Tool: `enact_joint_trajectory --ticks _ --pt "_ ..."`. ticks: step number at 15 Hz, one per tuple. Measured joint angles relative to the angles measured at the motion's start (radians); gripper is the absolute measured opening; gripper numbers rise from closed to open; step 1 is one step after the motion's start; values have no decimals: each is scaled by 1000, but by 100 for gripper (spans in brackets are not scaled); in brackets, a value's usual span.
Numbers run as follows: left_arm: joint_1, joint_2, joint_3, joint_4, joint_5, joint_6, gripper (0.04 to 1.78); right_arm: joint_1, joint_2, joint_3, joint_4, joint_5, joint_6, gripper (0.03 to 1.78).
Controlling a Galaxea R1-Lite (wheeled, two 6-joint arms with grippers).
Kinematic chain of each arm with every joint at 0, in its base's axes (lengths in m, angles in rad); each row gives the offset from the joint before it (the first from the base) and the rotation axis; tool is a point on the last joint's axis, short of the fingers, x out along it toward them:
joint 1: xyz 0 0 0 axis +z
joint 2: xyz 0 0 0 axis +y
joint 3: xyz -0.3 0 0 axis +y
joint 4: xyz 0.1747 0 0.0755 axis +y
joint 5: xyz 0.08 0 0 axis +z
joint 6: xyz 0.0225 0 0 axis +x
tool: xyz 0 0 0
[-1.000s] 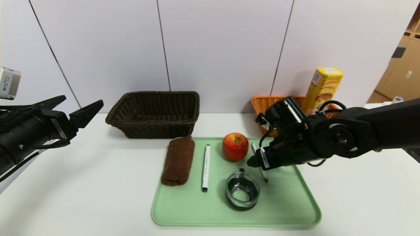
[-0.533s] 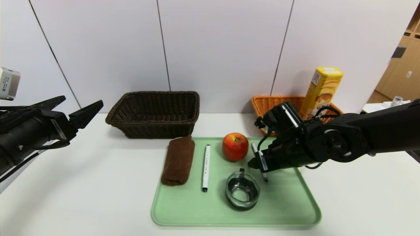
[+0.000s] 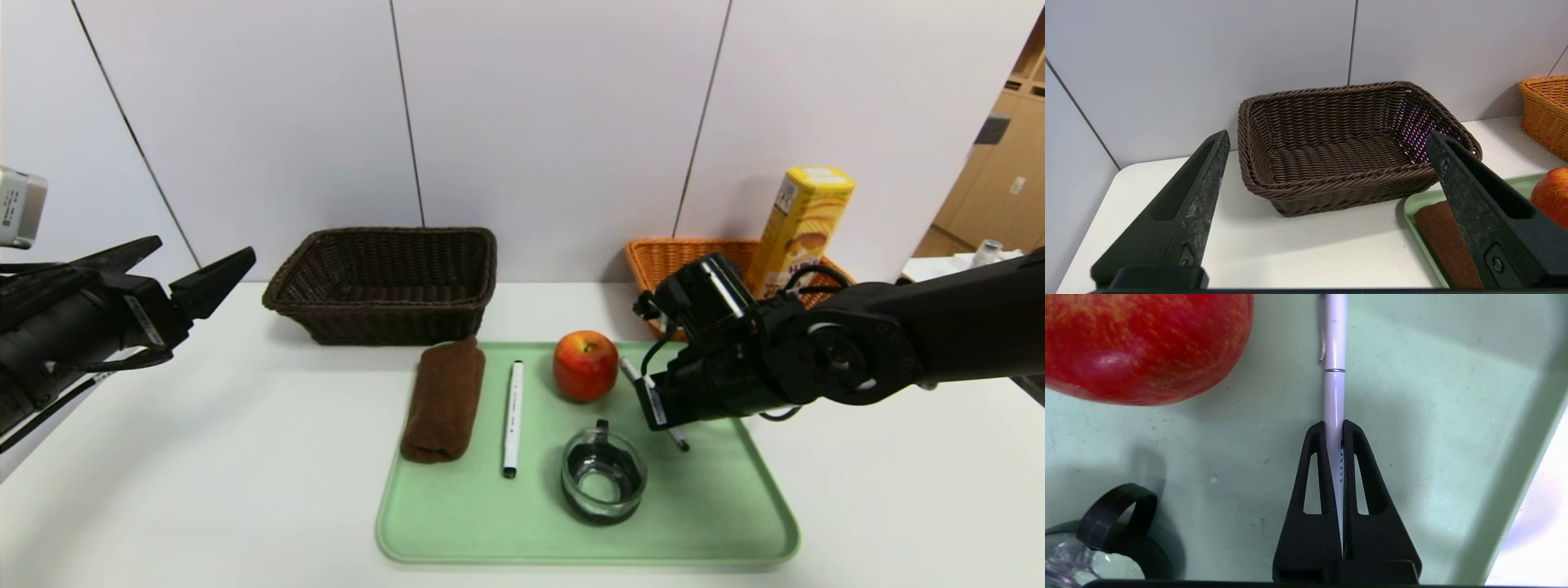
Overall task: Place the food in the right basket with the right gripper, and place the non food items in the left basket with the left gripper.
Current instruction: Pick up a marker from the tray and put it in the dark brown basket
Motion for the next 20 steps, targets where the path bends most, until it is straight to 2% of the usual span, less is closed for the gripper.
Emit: enact_joint_trajectory --ticks 6,9,11,13,15,17,20 --pt "0 0 0 0 0 0 169 1 -10 1 2 -3 0 9" --pt "0 0 0 0 0 0 169 3 -66 -11 -1 -4 -6 9" --pt "0 0 0 0 1 0 169 4 -119 -34 1 -4 -23 9" --pt "0 0 0 0 0 0 169 6 -163 -76 -15 -3 -68 9" --pt "0 0 -1 0 0 0 169 21 -187 -115 -93 3 -157 9" --pt "0 0 -3 0 0 0 169 50 -177 -147 -229 9 -254 9" --pt "0 0 -3 0 0 0 169 126 -107 -207 -443 26 -342 9"
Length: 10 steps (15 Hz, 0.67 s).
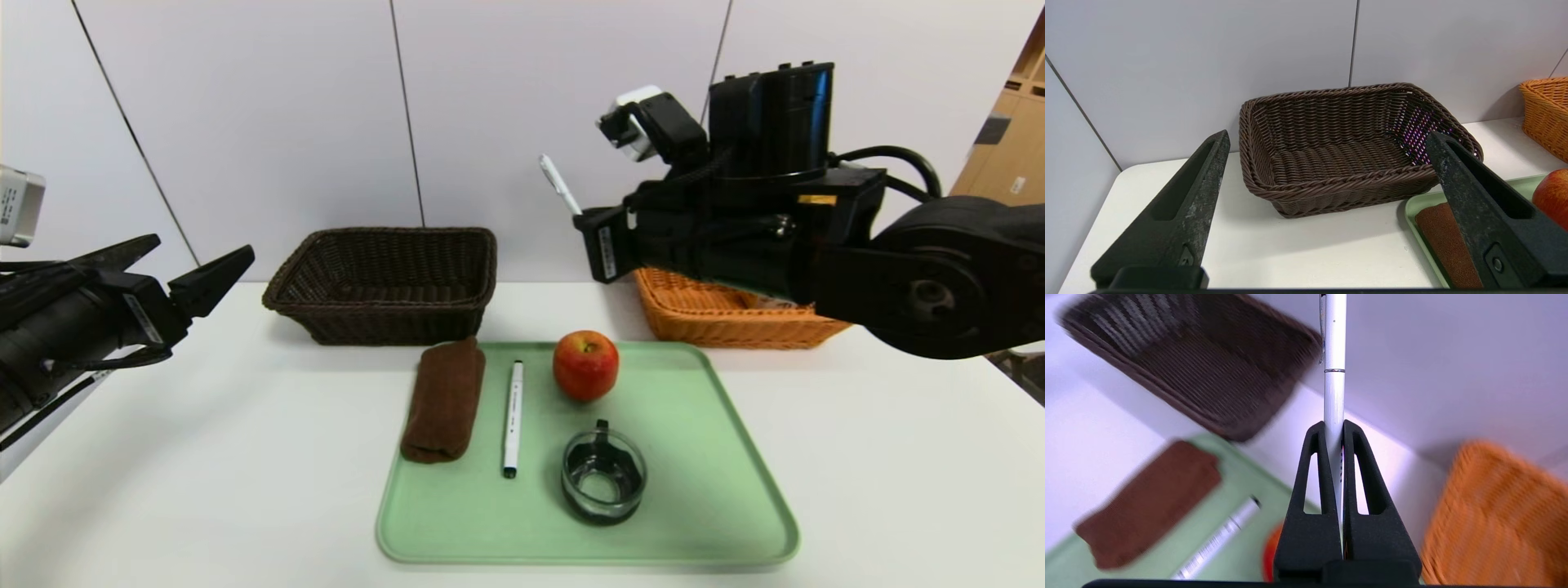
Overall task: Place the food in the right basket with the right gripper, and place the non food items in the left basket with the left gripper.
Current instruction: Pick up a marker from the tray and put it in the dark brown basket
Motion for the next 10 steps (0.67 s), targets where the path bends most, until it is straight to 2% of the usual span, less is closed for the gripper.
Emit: enact_joint_trajectory --ticks 3,5,10 --pt "0 -1 -3 0 0 0 169 73 105 -118 -97 8 -20 9" --pt "0 -5 0 0 0 0 169 108 192 -207 -203 8 -21 9" --pt "0 -7 2 0 0 -9 169 153 379 -297 -396 -11 -14 9"
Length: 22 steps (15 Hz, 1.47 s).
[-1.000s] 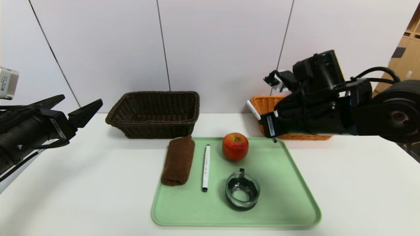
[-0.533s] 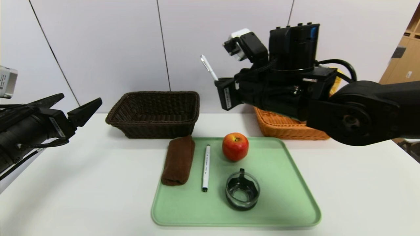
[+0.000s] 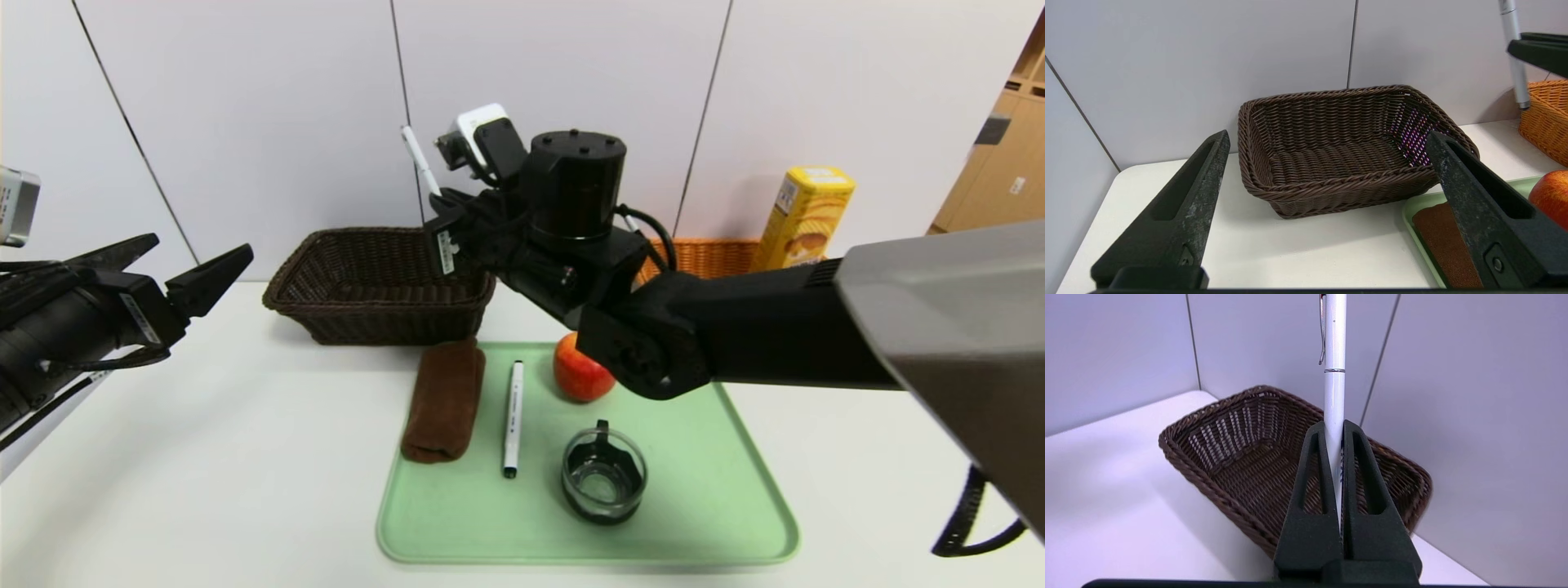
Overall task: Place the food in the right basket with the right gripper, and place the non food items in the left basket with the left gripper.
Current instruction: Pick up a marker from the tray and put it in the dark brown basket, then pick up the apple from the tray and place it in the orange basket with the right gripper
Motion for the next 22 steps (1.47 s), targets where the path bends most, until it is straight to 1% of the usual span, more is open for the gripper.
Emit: enact_joint_trajectory --ticks 1,3,7,11,12,14,16,19,22 --pt "0 0 0 0 0 0 169 1 36 -16 -55 -9 -1 9" --pt "0 0 0 0 0 0 169 2 91 -37 -107 -51 -4 9" --pt "0 0 6 0 0 -5 169 0 158 -85 -108 -62 -4 9" --pt "0 0 9 0 0 -5 169 -1 187 -96 -90 -63 -6 9" --pt "0 0 9 0 0 -5 169 -3 190 -96 -91 -62 -6 20" --pt "0 0 9 -1 -1 -5 169 -4 200 -106 -100 -65 -8 54" --pt "0 0 9 -1 0 -5 169 -7 212 -121 -102 -75 -8 80" --pt "0 0 10 -9 -1 -5 169 -14 217 -129 -101 -77 -9 109" --pt "0 0 10 -17 -1 -5 169 -37 191 -117 -92 -91 -11 129"
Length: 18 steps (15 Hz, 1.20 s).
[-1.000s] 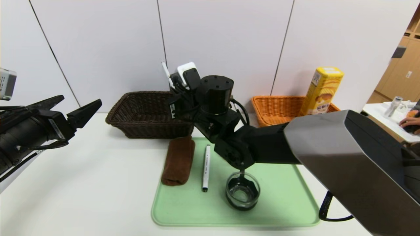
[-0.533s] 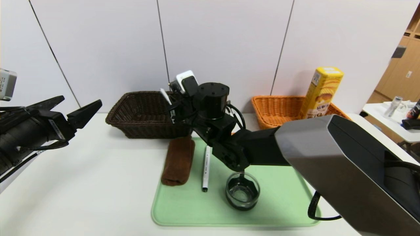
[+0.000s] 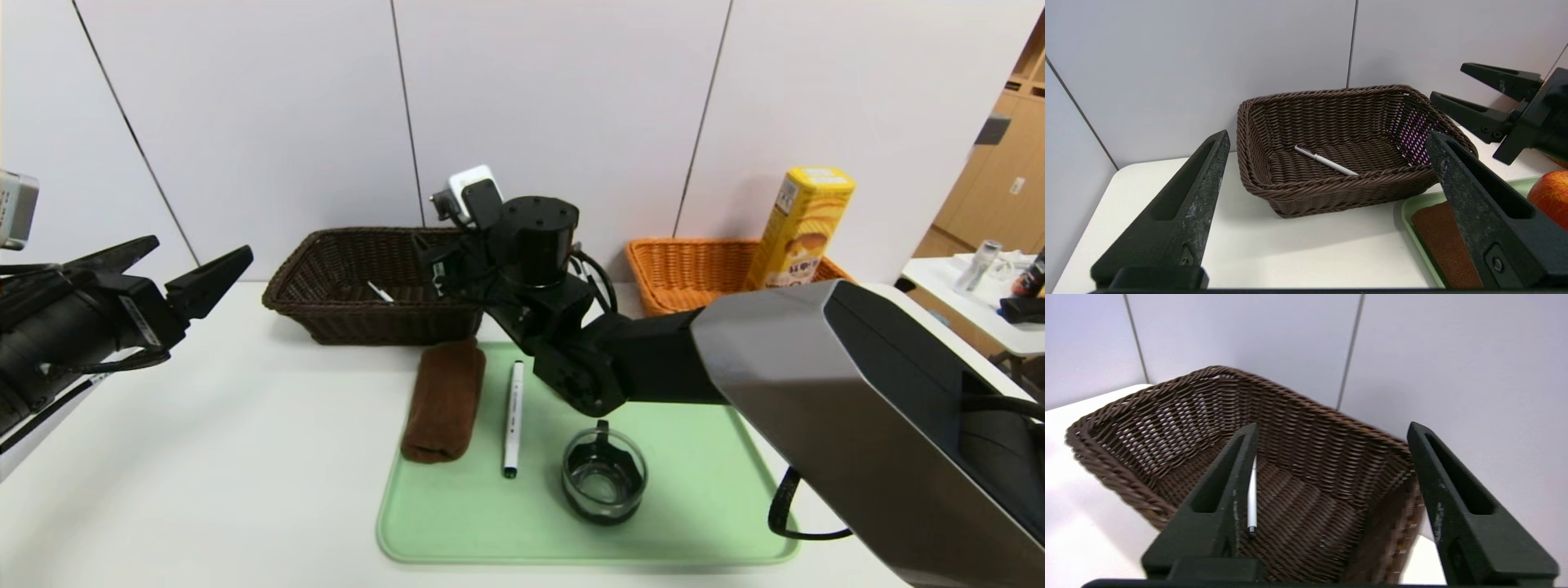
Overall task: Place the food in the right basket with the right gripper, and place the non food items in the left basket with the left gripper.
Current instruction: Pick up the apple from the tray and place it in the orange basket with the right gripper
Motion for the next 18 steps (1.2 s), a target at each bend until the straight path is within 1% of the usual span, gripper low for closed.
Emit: enact_joint_trajectory --ticks 3,5,8,9,10,12,14,18 --pt "0 0 0 -13 0 0 169 -37 -68 60 1 -9 -3 142" --pt "0 0 1 -13 0 0 169 -54 -147 152 8 -10 -3 149" --pt "0 0 4 -14 0 0 169 -82 -288 305 46 -11 5 156" --pt "0 0 5 -14 0 0 169 -91 -333 347 67 -11 16 158" --pt "0 0 5 -14 0 1 169 -97 -375 382 100 -11 41 159" --pt "0 0 5 -14 0 1 169 -104 -462 427 229 -11 107 162" --pt "0 0 5 -13 0 1 169 -107 -535 433 419 -10 164 164" --pt "0 -4 7 -13 0 1 169 -112 -598 370 820 -5 237 167"
